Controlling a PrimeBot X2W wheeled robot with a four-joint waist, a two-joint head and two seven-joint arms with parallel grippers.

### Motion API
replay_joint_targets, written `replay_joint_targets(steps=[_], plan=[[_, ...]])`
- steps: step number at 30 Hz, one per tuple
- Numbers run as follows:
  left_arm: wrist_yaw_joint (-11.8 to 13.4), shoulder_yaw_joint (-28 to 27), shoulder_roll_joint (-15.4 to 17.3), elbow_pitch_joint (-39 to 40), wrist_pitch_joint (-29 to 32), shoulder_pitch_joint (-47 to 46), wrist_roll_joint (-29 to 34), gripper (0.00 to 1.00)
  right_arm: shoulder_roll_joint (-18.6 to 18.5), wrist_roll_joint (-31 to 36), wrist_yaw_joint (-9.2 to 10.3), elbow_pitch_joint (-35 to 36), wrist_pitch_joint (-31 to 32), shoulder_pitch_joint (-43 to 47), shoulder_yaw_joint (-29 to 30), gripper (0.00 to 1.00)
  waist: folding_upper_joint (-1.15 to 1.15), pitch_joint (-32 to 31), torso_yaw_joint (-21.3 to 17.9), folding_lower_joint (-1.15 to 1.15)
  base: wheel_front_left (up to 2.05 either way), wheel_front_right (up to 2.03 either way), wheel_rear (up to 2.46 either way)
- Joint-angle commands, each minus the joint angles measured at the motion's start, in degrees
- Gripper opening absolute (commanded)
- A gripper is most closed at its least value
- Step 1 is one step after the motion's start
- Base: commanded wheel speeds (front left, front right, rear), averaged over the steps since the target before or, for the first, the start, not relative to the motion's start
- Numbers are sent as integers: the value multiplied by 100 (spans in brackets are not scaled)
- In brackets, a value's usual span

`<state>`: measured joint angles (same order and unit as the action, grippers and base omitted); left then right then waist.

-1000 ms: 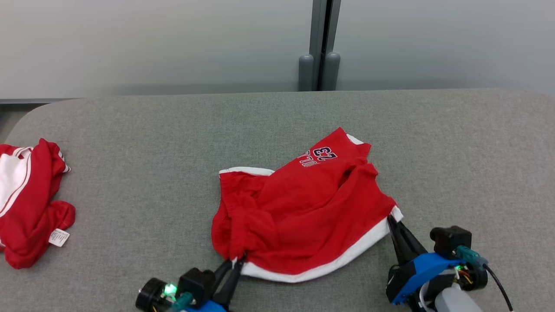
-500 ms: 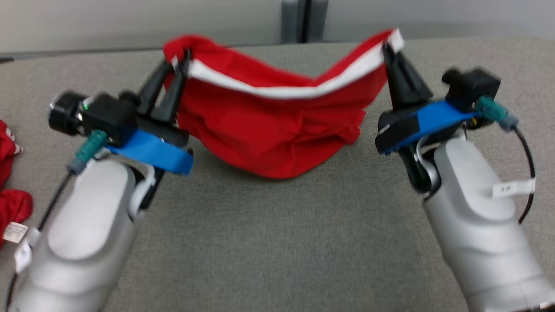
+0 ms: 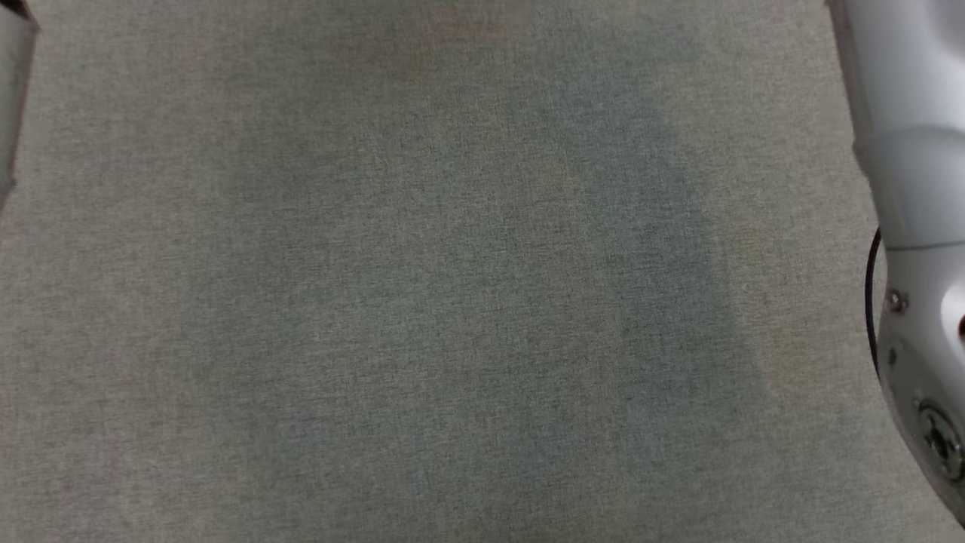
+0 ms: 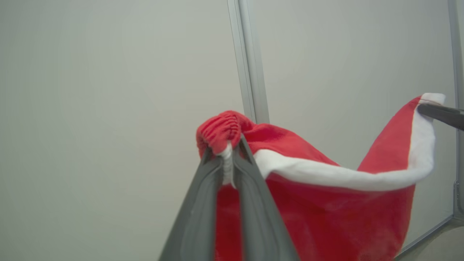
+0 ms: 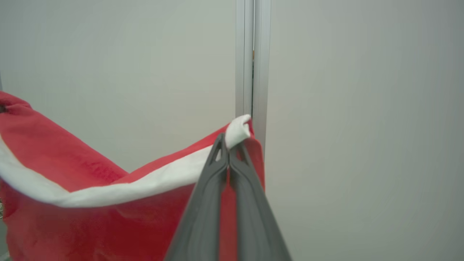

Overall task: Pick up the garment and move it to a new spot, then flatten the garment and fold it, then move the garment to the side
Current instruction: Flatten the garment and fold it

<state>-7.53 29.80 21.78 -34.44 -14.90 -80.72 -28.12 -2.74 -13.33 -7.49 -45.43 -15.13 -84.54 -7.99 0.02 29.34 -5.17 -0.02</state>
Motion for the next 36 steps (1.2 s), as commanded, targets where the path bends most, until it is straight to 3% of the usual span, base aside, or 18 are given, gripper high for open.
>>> replay_joint_targets(steps=[1, 7, 11, 18, 27, 36], plan=[[8, 27, -1, -89, -20, -215, -107, 0, -26, 26, -1, -50, -3, -180, 49, 0, -2, 57, -7, 2, 0, 0, 0], [8, 235, -46, -364, -31, -671, -552, 0, -23, 137, -1, -378, -3, -459, 72, 0, -2, 204, -88, 2, 0, 0, 0], [8, 169, -63, -188, -29, -93, -735, 0, -23, -46, -1, -466, -3, 50, 40, 0, -2, 200, -106, 2, 0, 0, 0], [8, -123, -239, 316, -31, 1871, -279, 0, -27, -421, -1, -148, -4, 1571, -85, 0, -2, -19, -59, 2, 0, 0, 0], [64, -946, -768, 1104, -31, 4423, 355, 0, -74, -673, -1, 771, -4, 3861, -218, 0, -2, -507, 65, 2, 0, 0, 0], [3, -1619, -1292, 1676, -32, 6432, 605, 0, -226, -905, -1, 1644, -4, 6021, -239, 0, -2, -1170, 140, 2, 0, 0, 0]])
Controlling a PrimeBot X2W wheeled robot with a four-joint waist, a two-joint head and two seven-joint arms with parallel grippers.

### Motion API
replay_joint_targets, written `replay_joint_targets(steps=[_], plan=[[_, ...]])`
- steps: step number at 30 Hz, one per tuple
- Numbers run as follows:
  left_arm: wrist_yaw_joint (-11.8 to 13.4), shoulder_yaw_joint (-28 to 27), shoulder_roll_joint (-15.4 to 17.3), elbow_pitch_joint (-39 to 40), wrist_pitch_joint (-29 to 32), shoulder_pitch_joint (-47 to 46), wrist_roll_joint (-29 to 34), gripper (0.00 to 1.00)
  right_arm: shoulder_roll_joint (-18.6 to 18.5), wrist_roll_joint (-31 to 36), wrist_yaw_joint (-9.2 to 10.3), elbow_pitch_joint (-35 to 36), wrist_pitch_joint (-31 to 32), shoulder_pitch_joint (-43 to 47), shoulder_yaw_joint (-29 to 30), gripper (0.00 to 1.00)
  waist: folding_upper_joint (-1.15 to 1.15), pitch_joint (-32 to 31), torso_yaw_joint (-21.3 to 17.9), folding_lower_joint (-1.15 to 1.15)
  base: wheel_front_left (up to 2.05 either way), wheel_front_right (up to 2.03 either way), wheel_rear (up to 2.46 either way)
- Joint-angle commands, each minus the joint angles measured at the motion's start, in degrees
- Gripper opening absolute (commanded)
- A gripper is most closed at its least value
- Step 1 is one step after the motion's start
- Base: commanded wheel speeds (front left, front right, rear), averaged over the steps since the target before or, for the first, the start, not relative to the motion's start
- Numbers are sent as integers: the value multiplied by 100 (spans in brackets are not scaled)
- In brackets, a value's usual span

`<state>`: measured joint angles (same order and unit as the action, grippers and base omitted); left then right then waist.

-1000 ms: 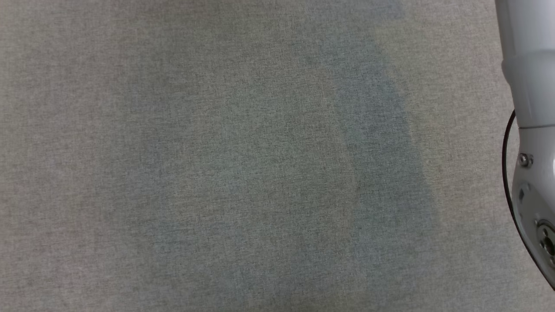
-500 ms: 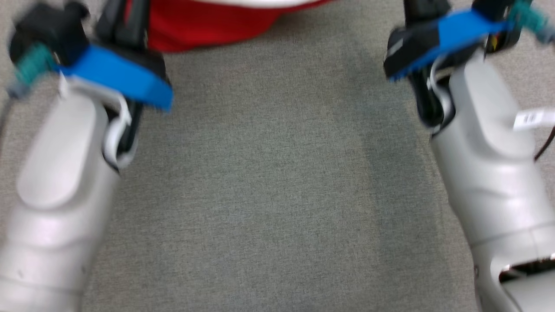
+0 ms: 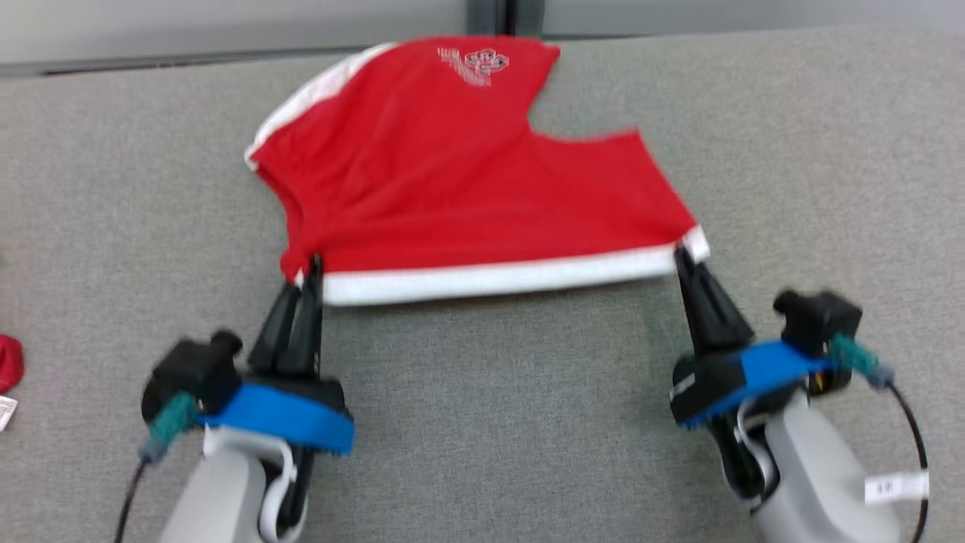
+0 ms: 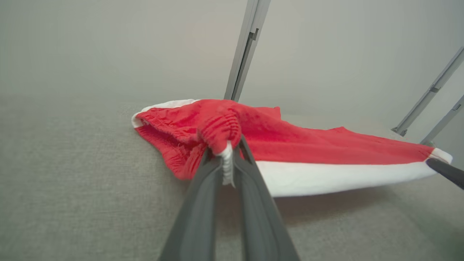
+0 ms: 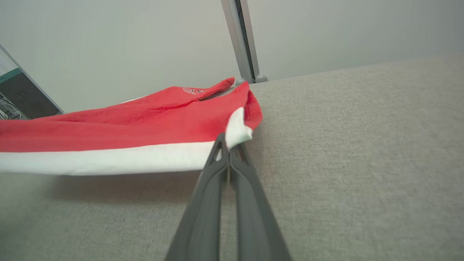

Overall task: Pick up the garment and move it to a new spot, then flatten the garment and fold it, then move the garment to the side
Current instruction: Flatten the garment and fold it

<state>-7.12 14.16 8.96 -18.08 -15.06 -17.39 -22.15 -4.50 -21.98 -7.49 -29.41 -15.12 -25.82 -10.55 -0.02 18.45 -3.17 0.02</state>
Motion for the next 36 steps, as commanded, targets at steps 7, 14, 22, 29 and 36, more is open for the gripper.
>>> replay_joint_targets(steps=[7, 14, 22, 29, 36], plan=[[-31, -150, -208, 202, -16, 1263, 217, 0, -114, -121, 2, 631, -5, 1545, 218, 0, 2, -556, 12, -2, 0, 0, 0], [-28, -9, -302, 397, -17, 1943, 220, 0, -47, -105, 3, 1279, 176, 2646, 392, 0, 2, -814, 89, -2, 0, 0, 0], [-29, 71, -266, 443, -17, 2198, 190, 0, 64, 0, 2, 1940, 499, 3194, 641, 0, 2, -962, 130, -2, 0, 0, 0], [-30, 258, -220, 494, -17, 1894, 159, 0, 45, 103, 1, 1870, 540, 2632, 718, 0, 2, -958, 226, -2, 0, 0, 0], [-31, 464, -209, 459, -17, 1254, 55, 0, -34, 349, -1, 1390, 501, 1361, 537, 0, 2, -673, 466, -2, 0, 0, 0]])
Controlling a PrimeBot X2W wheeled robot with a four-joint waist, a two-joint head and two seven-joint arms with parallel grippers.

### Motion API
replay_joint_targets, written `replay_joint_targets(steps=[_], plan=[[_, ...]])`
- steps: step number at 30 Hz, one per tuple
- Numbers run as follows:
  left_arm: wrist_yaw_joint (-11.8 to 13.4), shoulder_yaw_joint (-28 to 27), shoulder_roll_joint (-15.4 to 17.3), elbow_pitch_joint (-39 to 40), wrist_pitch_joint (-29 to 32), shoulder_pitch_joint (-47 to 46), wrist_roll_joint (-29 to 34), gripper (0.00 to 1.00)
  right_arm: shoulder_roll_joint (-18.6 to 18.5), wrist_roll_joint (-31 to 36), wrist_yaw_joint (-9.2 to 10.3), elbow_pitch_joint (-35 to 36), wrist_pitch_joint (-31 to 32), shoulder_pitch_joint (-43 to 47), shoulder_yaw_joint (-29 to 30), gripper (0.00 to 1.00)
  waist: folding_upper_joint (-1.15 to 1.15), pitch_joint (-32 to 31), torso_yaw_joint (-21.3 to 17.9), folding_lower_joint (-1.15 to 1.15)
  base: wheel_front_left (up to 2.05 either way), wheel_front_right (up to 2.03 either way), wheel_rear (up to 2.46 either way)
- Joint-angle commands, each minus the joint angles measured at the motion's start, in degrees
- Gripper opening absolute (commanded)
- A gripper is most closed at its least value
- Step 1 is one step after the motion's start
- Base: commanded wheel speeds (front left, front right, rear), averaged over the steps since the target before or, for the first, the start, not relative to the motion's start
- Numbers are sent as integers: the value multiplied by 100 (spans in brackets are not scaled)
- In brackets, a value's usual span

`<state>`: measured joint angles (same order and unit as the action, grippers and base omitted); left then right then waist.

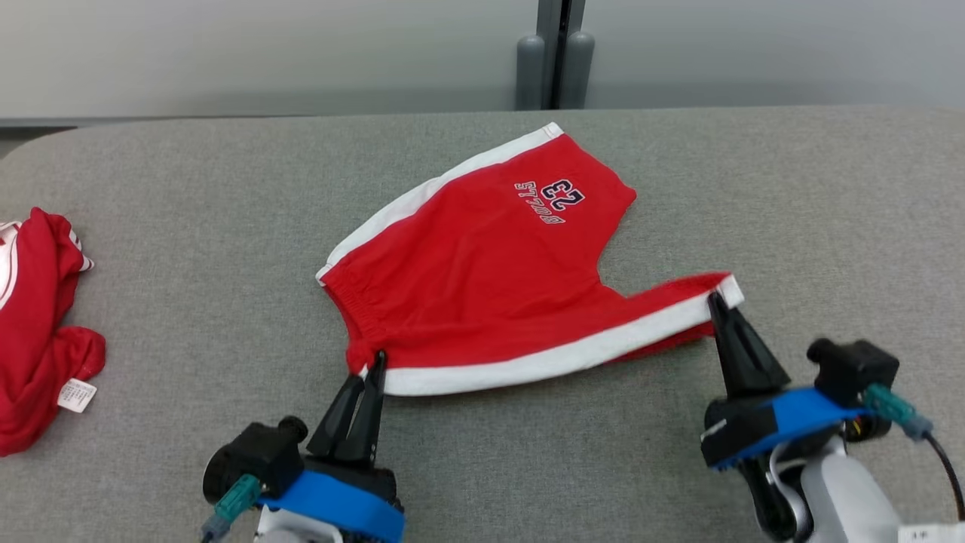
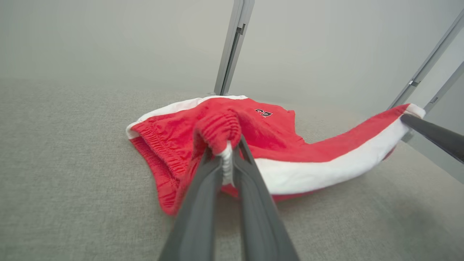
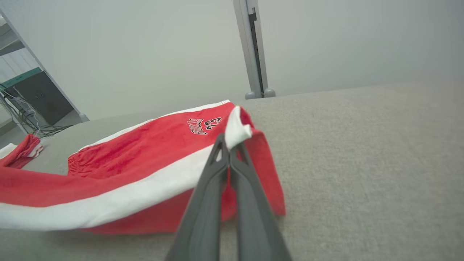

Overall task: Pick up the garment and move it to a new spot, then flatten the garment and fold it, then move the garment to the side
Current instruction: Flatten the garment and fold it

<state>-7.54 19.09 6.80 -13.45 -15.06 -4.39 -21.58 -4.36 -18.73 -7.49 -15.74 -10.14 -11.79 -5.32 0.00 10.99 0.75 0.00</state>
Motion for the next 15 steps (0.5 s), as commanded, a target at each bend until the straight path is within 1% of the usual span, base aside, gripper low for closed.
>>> replay_joint_targets(steps=[1, 4, 8, 15], plan=[[11, 2, 18, -29, -17, -187, -23, 0, -68, 69, -1, -89, 27, -284, -12, 0, 0, 148, 112, 0, 0, 0, 0], [11, 62, 63, -182, -16, -642, -84, 0, -134, 152, -1, -500, 70, -1047, -52, 0, 0, 382, 226, 0, 0, 0, 0], [11, 57, 41, -392, -17, -1286, -169, 0, -190, 239, -1, -1106, 67, -2132, -126, 0, 0, 750, 359, 0, 0, 0, 0], [11, 64, -48, -709, -17, -2205, -323, 0, -229, 441, -1, -2428, 40, -3918, -247, 0, 0, 1336, 585, 0, 0, 0, 0]])
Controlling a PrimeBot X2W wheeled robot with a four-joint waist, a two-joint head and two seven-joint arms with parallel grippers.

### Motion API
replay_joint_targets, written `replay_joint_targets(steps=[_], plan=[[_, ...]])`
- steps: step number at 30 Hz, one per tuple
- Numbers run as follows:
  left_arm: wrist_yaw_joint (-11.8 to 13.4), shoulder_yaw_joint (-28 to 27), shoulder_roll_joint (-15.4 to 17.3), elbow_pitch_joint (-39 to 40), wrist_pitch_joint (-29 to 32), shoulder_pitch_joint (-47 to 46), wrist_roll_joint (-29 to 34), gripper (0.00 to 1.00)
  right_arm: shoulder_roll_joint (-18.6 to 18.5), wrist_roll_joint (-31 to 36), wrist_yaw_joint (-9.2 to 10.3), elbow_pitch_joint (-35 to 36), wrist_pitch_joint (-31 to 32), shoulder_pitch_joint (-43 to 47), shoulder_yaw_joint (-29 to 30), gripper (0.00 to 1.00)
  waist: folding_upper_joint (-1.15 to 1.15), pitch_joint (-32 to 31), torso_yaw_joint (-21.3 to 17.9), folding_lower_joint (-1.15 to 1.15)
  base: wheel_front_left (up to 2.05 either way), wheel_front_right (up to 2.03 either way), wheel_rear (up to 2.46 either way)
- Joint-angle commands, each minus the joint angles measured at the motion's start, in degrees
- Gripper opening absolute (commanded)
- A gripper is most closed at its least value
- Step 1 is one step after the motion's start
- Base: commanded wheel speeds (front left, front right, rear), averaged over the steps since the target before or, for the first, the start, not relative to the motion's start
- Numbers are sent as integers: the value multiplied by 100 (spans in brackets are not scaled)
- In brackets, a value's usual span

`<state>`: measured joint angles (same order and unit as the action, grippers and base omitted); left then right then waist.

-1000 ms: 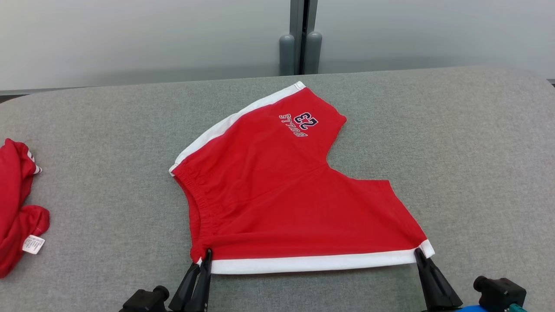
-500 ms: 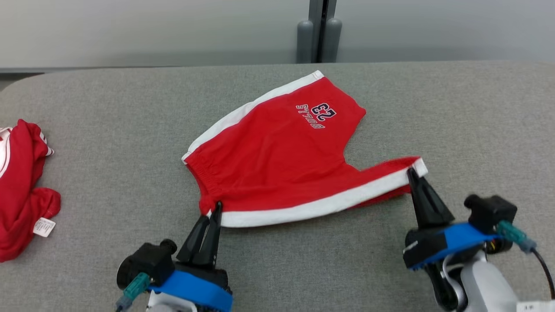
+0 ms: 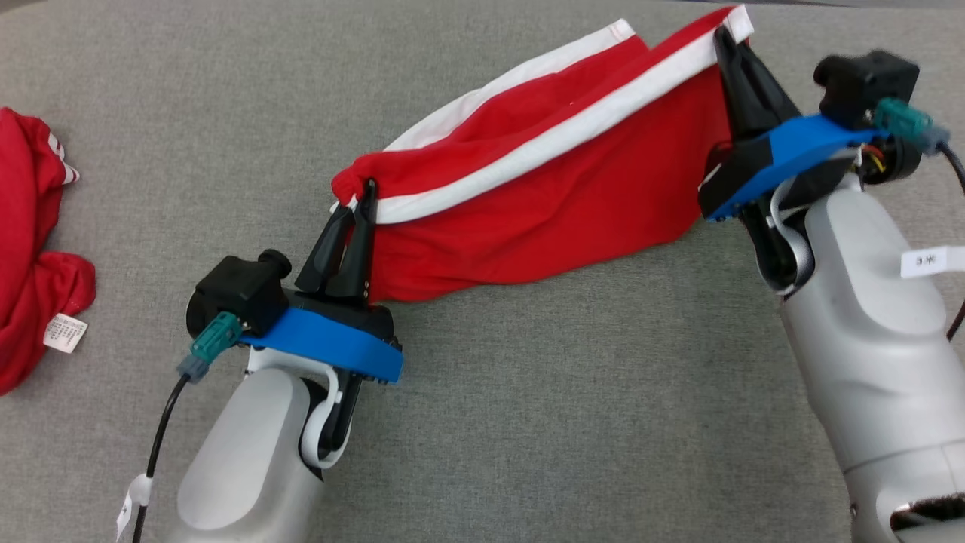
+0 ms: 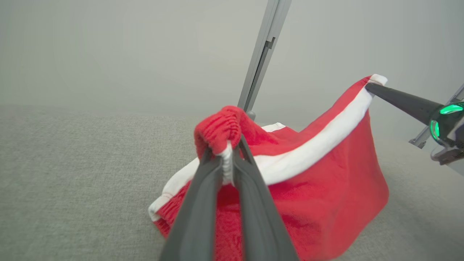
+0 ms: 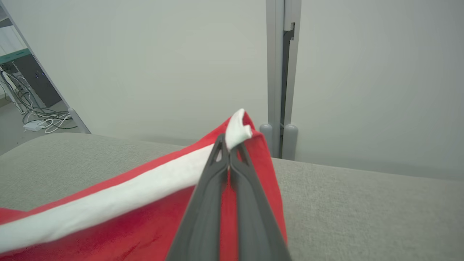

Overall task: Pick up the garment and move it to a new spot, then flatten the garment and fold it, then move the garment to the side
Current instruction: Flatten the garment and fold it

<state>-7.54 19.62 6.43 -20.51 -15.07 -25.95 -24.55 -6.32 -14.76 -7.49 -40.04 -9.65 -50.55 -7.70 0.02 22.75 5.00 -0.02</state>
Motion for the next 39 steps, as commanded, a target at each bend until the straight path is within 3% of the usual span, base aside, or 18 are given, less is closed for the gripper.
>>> replay_joint_targets(steps=[1, 11, 12, 13, 14, 22, 31, 39], plan=[[11, 8, -25, -66, -16, -143, -34, 0, -18, 76, -1, -210, -41, -258, -32, 0, -2, 223, 183, 2, 0, 0, 0], [10, -1, -166, -426, -16, -680, -128, 3, 113, 456, -1, -2079, -322, -1717, -14, 0, -2, 640, 368, 2, 0, 0, 0], [10, -7, -173, -447, -16, -710, -100, 96, 130, 476, -1, -2208, -361, -1786, -16, 40, -2, 648, 374, 2, 0, 0, 0], [10, -19, -181, -469, -15, -730, -60, 100, 138, 502, -1, -2319, -391, -1850, -25, 85, -2, 649, 380, 2, 0, 0, 0], [10, -15, -191, -485, -16, -745, -31, 100, 144, 511, -1, -2405, -420, -1897, -24, 100, -2, 640, 385, 2, 0, 0, 0], [10, -284, -175, -223, -15, -261, 292, 100, -26, 515, -1, -2808, -550, -1645, -139, 100, -2, 298, 394, 2, 0, 0, 0], [10, -1166, -208, 489, -15, 732, 713, 100, -563, 437, -1, -3069, -560, -1151, -271, 100, -2, -29, 586, 2, 0, 0, 0], [10, -1991, -304, 1073, -15, 1367, 1186, 100, -700, 370, -1, -3252, -478, -999, -282, 100, -2, -47, 759, 2, 0, 0, 0]])
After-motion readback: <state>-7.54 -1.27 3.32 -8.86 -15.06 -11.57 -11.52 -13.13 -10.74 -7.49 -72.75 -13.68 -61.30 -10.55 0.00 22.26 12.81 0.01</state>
